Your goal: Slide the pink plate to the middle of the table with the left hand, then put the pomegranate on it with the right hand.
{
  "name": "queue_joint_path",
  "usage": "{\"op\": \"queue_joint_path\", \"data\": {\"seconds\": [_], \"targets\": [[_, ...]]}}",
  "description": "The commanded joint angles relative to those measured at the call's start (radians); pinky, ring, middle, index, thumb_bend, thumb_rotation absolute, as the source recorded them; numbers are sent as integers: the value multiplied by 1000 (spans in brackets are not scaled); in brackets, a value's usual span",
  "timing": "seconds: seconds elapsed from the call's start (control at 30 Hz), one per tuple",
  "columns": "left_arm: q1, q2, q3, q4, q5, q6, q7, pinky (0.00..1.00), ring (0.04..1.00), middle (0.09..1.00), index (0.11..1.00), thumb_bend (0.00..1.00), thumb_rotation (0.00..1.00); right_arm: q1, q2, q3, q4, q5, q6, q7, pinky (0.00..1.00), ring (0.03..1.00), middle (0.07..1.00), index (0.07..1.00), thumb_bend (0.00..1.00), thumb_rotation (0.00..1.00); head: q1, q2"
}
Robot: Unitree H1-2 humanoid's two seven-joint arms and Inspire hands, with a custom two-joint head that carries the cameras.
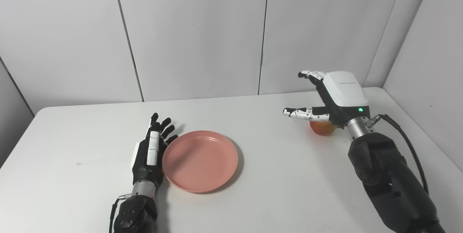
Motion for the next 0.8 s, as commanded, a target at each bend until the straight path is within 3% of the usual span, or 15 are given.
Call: {"op": "queue_joint_path", "data": {"seconds": [0.0, 0.3, 0.5, 0.77], "targets": [[0, -6, -5, -1, 4, 20, 2, 803, 885, 906, 1000, 1000, 880, -56, -33, -2, 15, -19, -14, -36, 643, 727, 769, 756, 898, 788, 1, 1], [3, -12, -2, -4, 3, 24, 7, 818, 883, 900, 1000, 1000, 876, -102, -47, 28, 171, -40, -12, -82, 629, 696, 743, 745, 886, 769, 7, 4], [4, -11, 0, -5, 0, 25, 5, 815, 889, 900, 1000, 1000, 878, -137, -38, 27, 278, -4, 15, -71, 689, 725, 760, 762, 898, 775, 7, 4], [11, -13, 0, -12, 1, 28, 9, 805, 883, 898, 1000, 1000, 874, -161, -39, 34, 378, 24, 20, -103, 668, 720, 761, 752, 899, 775, 16, 9]]}}
